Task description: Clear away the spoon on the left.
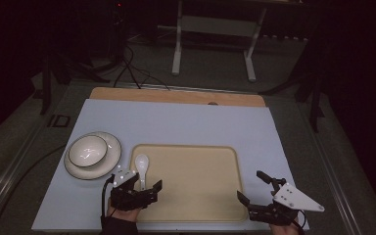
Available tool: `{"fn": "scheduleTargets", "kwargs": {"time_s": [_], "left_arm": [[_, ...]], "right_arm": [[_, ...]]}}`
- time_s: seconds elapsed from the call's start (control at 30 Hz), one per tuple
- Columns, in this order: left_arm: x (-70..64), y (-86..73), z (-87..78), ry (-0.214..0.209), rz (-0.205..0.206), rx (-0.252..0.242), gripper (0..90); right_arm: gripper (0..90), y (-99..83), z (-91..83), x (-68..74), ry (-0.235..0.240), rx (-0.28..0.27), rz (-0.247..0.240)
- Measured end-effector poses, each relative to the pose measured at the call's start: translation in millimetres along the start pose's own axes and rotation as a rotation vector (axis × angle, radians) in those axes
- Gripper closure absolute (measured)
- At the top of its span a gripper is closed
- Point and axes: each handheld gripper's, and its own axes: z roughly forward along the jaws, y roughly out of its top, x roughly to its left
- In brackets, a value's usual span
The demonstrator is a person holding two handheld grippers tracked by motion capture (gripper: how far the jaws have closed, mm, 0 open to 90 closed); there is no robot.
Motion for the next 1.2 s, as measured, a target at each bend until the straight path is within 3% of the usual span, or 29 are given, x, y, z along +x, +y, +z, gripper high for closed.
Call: {"fn": "scheduleTargets", "kwargs": {"time_s": [0.03, 0.07, 0.13, 0.2, 0.33, 0.5, 0.7, 1.2], "left_arm": [[0.4, 2.3, -1.1, -0.012, 0.018, -0.006, 4.0], [2.0, 8.2, -4.0, -0.050, 0.032, -0.027, 1.7], [2.0, 11.1, -5.9, -0.066, 0.042, -0.040, 1.7], [-0.1, 17.1, -9.2, -0.088, 0.091, -0.049, 1.7], [-0.6, 26.6, -11.9, -0.125, 0.174, -0.010, 1.7], [4.5, 33.7, -17.0, -0.201, 0.212, -0.026, 1.7], [8.9, 32.8, -19.6, -0.205, 0.263, -0.009, 1.7], [29.4, 27.3, -31.5, -0.228, 0.299, 0.011, 1.7]], "right_arm": [[12.9, 0.0, -0.1, 0.1, 0.000, -0.001, 0.000], [12.9, 0.0, -0.5, 0.1, 0.000, -0.001, 0.000], [12.9, -0.1, -0.6, 0.0, 0.000, -0.001, 0.002], [12.9, -0.2, -0.5, -0.2, -0.001, -0.002, 0.004], [12.9, -0.7, -0.6, -0.3, -0.002, 0.001, 0.006], [12.9, -1.2, -1.3, -0.7, -0.002, 0.004, 0.010], [12.9, -1.4, -1.3, -0.7, -0.001, 0.006, 0.011], [12.9, -2.0, 1.7, 0.7, 0.002, 0.017, -0.001]]}}
